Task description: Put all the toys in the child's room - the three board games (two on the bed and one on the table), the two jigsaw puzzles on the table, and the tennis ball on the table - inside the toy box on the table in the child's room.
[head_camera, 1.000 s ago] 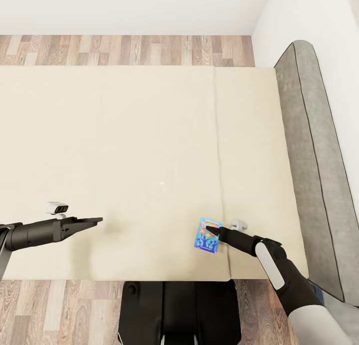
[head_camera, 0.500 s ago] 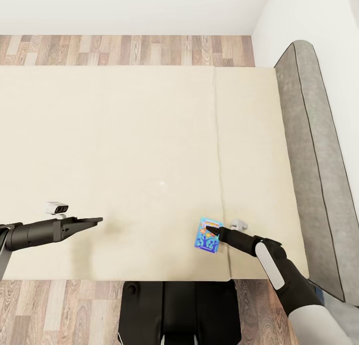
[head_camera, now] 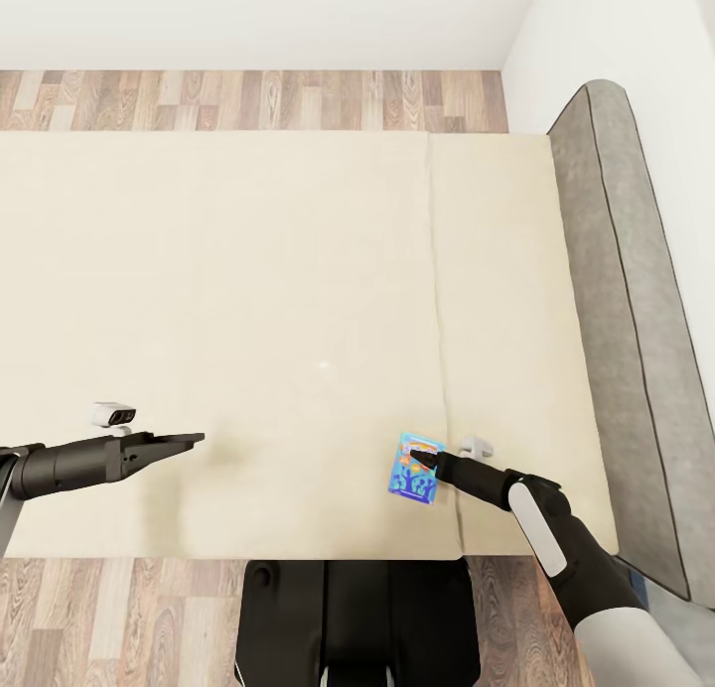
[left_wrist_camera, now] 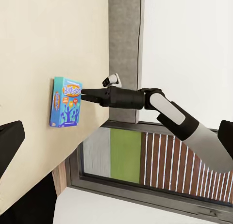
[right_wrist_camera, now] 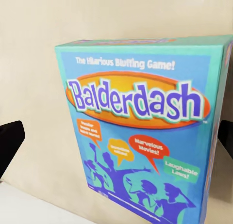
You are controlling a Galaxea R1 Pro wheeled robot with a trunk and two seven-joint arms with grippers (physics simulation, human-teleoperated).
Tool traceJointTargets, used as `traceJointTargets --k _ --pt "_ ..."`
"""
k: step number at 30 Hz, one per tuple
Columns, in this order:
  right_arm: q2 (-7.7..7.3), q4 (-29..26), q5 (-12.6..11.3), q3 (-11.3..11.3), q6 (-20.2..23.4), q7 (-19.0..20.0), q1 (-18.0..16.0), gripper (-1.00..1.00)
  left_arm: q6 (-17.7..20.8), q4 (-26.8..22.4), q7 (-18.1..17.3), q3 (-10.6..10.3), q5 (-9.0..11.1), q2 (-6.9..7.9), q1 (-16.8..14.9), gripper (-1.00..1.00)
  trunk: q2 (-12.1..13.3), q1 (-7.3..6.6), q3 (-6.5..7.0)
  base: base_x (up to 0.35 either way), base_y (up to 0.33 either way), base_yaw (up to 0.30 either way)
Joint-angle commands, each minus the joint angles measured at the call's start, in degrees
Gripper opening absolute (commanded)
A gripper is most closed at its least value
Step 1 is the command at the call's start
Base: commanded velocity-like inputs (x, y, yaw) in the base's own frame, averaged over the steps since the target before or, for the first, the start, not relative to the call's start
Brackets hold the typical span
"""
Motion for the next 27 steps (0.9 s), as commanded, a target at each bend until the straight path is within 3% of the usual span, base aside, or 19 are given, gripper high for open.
traceJointTargets --k 1,27 --pt "-0.04 0.0 -0.1 0.0 0.2 0.0 0.0 1.00 0.6 0.0 -0.2 0.0 0.0 0.01 0.0 1.00 -0.1 0.03 -0.06 0.000 0.020 0.000" --pt "-0.03 0.0 -0.1 0.0 -0.2 0.0 0.0 1.00 0.6 0.0 -0.2 0.0 0.0 0.04 0.0 1.00 -0.1 0.03 -0.06 0.000 0.002 0.000"
